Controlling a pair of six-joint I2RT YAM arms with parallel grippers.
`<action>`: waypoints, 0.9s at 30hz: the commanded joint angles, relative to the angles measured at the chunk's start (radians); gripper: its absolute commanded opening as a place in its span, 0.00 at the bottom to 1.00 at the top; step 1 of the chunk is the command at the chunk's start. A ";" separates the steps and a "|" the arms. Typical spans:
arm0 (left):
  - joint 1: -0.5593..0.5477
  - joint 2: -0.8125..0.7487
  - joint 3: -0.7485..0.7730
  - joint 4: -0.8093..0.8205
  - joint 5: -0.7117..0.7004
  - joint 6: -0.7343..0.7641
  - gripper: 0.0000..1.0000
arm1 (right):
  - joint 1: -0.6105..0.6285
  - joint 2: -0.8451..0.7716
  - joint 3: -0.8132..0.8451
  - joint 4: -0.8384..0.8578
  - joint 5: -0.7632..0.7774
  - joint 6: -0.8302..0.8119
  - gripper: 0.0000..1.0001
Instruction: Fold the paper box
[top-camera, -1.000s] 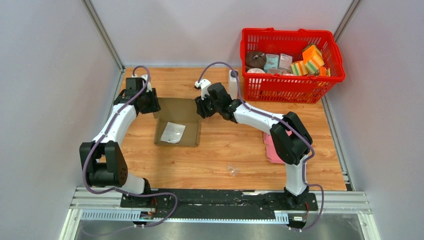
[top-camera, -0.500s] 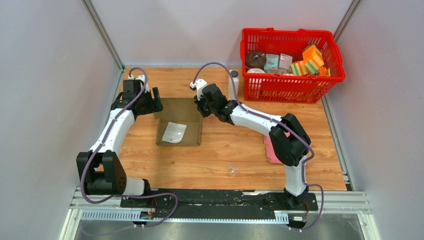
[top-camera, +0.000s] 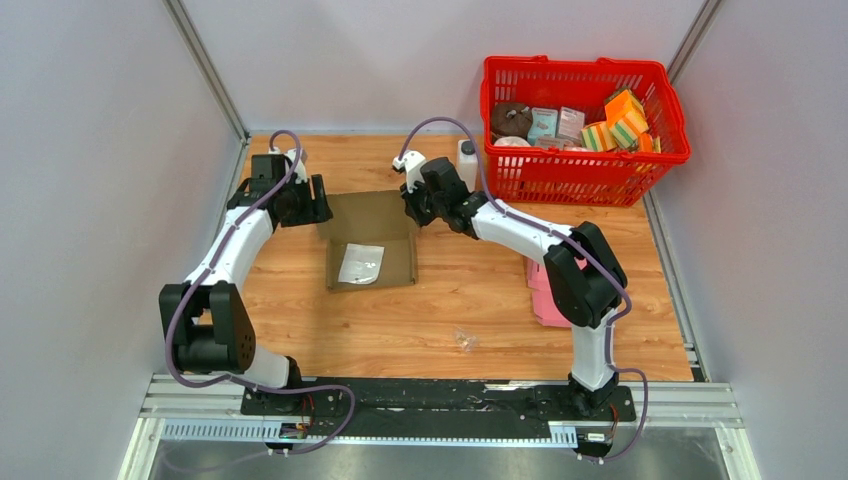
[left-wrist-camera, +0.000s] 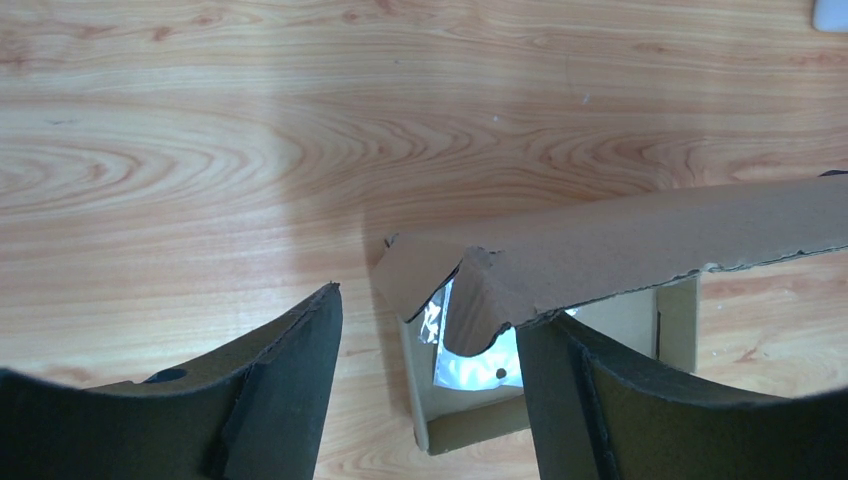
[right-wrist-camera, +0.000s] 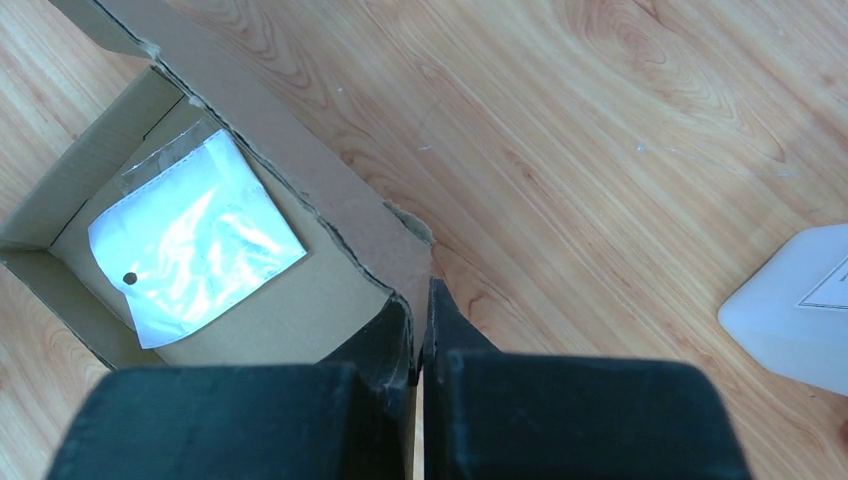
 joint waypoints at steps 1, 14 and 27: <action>0.001 0.008 0.044 0.065 0.073 0.039 0.63 | -0.008 -0.051 0.021 -0.004 -0.042 -0.036 0.00; -0.130 0.010 0.055 0.079 -0.166 0.050 0.15 | 0.008 -0.091 -0.030 0.088 0.192 0.093 0.00; -0.279 -0.043 -0.044 0.275 -0.477 -0.221 0.00 | 0.117 -0.111 -0.158 0.336 0.779 0.417 0.00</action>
